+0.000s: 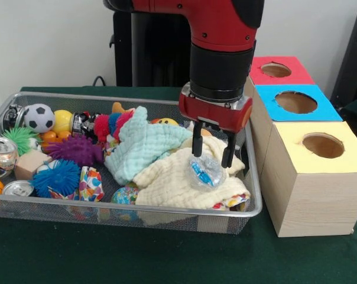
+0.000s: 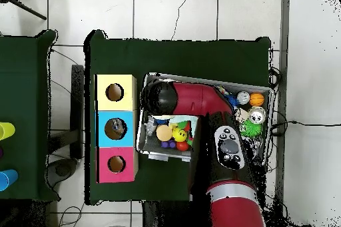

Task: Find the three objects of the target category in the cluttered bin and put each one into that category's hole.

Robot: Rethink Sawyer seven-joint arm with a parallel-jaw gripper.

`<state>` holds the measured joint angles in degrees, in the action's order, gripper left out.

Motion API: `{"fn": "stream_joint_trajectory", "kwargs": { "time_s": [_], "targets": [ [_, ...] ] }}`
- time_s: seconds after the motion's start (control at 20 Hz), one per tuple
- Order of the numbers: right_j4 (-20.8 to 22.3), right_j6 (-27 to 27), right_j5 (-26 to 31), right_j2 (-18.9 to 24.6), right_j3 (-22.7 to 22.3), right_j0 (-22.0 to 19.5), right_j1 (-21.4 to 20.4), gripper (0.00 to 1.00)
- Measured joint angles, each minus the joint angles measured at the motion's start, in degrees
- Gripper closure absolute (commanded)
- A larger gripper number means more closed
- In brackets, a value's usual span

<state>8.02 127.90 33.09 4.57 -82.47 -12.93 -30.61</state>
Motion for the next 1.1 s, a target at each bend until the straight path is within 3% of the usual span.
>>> {"fn": "stream_joint_trajectory", "kwargs": {
  "time_s": [1.1],
  "targets": [
    [0.39, 0.0, 1.74, -0.01, 2.03, -0.5, 0.04, 0.0]
  ]
}}
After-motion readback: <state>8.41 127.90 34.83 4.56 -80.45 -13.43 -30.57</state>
